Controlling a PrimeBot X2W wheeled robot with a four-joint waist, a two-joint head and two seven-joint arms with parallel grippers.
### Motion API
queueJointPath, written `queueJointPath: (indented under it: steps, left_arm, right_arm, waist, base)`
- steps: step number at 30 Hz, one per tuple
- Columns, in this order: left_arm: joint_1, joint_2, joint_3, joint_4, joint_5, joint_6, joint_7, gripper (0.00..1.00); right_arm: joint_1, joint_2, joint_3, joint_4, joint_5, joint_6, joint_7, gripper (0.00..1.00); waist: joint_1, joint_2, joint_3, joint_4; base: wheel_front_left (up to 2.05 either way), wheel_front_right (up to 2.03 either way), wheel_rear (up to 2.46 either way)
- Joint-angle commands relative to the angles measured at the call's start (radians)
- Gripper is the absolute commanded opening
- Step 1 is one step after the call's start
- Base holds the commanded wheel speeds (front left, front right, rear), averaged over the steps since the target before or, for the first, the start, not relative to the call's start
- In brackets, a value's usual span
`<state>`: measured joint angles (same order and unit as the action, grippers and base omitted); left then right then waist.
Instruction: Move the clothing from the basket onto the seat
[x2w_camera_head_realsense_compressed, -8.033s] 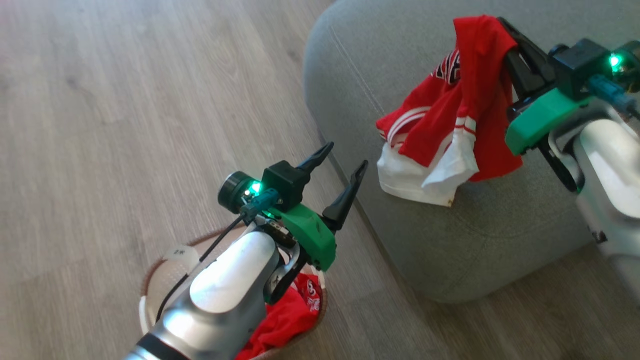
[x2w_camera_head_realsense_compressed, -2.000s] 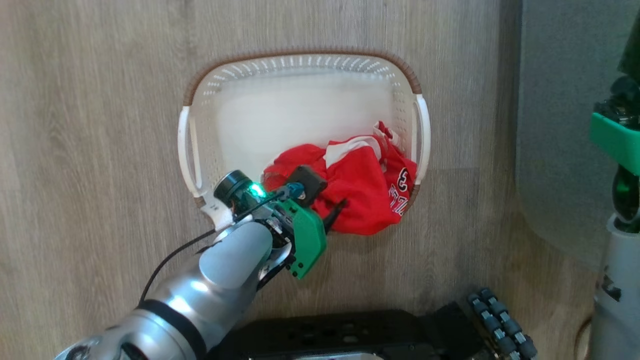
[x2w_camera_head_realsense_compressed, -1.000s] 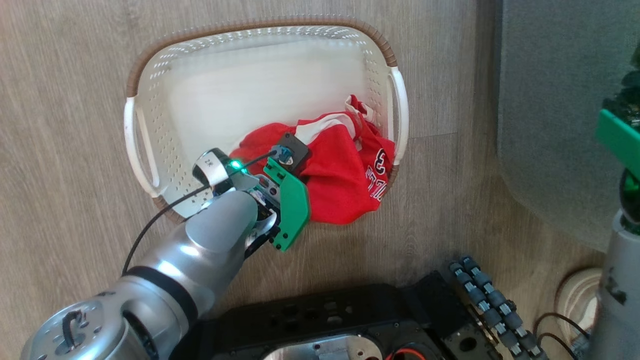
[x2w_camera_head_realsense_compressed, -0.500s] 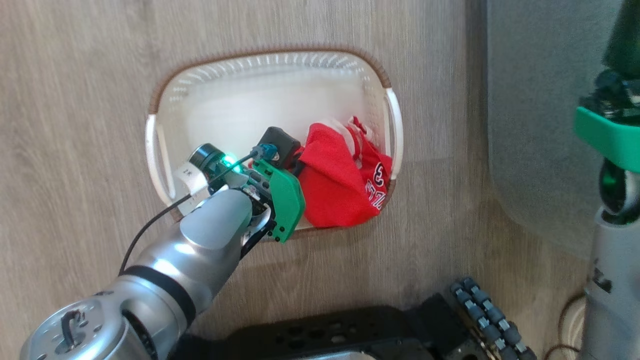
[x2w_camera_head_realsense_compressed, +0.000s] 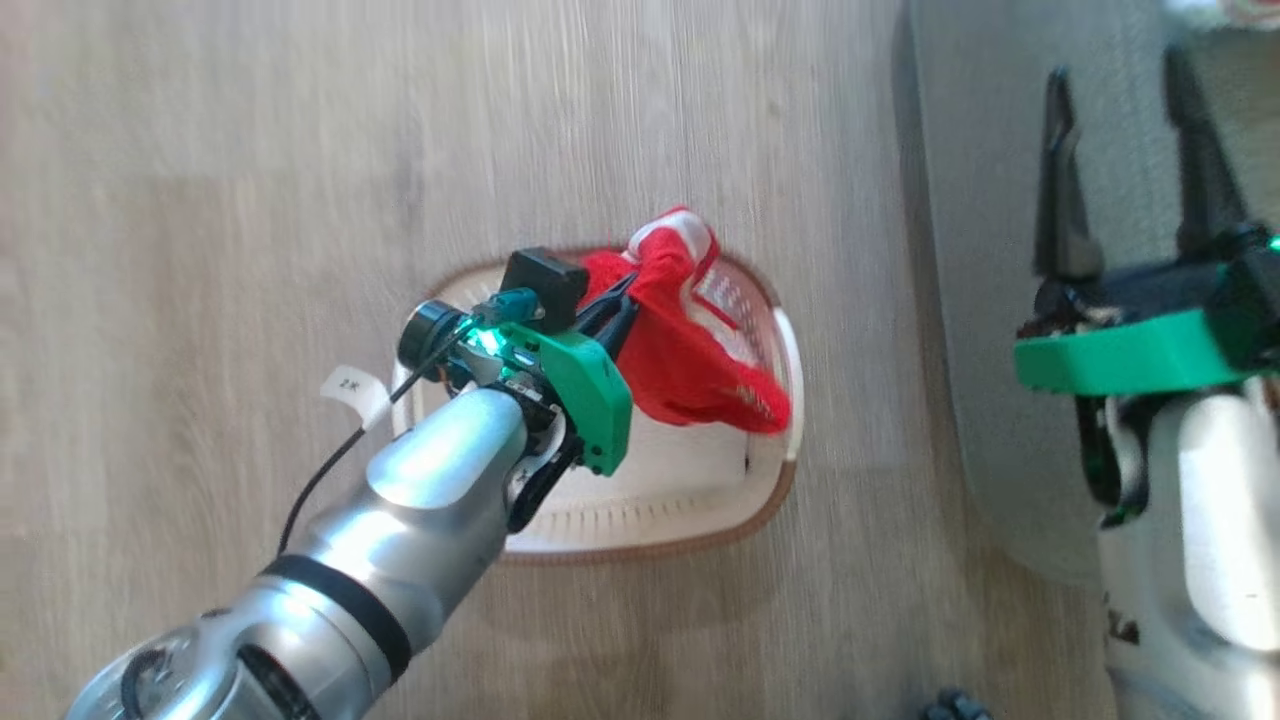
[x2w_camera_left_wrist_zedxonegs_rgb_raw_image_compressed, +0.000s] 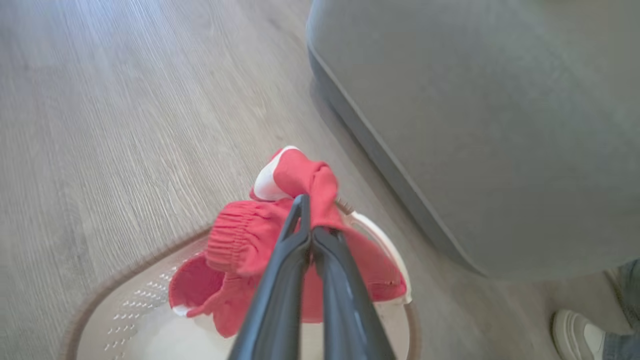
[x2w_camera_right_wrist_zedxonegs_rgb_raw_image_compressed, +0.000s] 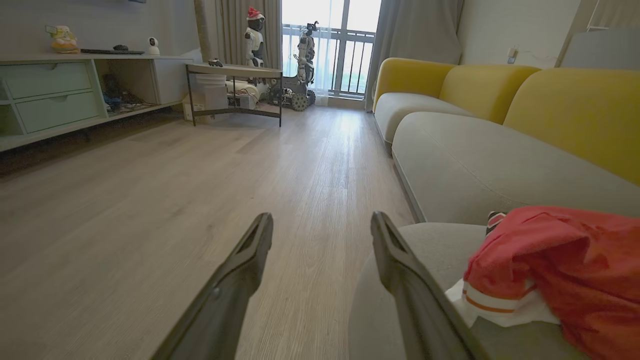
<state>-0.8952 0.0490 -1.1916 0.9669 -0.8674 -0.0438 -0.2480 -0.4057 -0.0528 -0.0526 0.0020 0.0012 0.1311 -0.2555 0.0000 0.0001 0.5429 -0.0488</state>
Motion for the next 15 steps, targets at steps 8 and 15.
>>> queueJointPath:
  steps: [8,15]
  left_arm:
    - [0.081,0.023,0.19,-0.151,0.109,0.016,-0.014,0.0]
    - [0.11,0.049,0.261,-0.209,0.145,0.014,-0.014,0.0]
  right_arm:
    - [0.136,0.003,0.04,0.096,0.022,0.0,-0.006,1.0]
    - [0.233,0.003,0.072,0.16,0.048,0.0,-0.006,1.0]
  waist:
    - [0.0,-0.0001,-0.362,0.059]
    - [0.0,-0.0001,-0.532,0.069]
  base:
    - [0.0,0.0,0.0]
    - [0.0,0.0,0.0]
